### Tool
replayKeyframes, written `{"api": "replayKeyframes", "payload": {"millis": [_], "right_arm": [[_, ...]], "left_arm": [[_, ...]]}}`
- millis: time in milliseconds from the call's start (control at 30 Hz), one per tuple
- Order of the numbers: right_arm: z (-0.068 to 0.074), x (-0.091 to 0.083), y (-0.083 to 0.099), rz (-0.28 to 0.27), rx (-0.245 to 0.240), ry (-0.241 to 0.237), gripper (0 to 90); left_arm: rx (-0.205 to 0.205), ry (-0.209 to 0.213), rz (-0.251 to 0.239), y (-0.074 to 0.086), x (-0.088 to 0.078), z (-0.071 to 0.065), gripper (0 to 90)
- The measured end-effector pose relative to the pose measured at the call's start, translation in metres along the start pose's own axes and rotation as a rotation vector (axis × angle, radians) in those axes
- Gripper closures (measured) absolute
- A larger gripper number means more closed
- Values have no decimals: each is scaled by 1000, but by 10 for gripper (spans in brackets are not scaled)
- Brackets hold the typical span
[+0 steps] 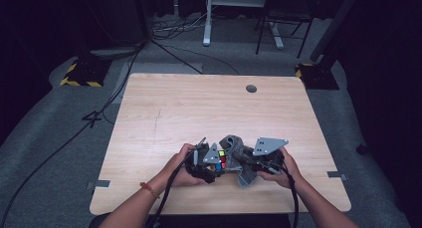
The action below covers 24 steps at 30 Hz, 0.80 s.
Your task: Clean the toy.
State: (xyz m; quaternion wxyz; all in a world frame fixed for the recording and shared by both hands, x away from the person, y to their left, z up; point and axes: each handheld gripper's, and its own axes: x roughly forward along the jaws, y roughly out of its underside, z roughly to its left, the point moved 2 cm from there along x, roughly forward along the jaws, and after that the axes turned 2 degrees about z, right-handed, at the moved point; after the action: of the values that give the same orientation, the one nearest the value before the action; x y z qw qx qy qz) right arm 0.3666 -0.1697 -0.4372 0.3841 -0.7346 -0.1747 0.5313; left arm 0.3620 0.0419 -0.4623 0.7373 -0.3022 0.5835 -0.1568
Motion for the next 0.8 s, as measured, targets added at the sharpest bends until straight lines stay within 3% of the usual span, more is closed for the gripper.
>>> {"api": "replayKeyframes", "payload": {"millis": [133, 267, 300, 433, 533, 700, 800], "right_arm": [[8, -3, -11, -20, -37, 15, 737], [8, -4, -14, -31, -34, 7, 738], [9, -5, -15, -39, -37, -2, 738], [16, 0, -20, -62, -27, -68, 737], [16, 2, -24, -82, -7, -84, 737], [13, 2, -25, -89, -20, -29, 737], [6, 1, -21, -88, -2, -12, 738]], "left_arm": [[14, -18, 29, -6, 7, -1, 339], [10, -36, 78, -6, 12, -1, 339], [7, -45, 78, -6, 13, -1, 339], [16, -13, 50, -11, 14, -2, 339], [12, -7, 33, -14, 16, -3, 339], [-3, -1, 11, -14, 15, -2, 339], [-1, 11, 12, -13, 15, -3, 339]]}}
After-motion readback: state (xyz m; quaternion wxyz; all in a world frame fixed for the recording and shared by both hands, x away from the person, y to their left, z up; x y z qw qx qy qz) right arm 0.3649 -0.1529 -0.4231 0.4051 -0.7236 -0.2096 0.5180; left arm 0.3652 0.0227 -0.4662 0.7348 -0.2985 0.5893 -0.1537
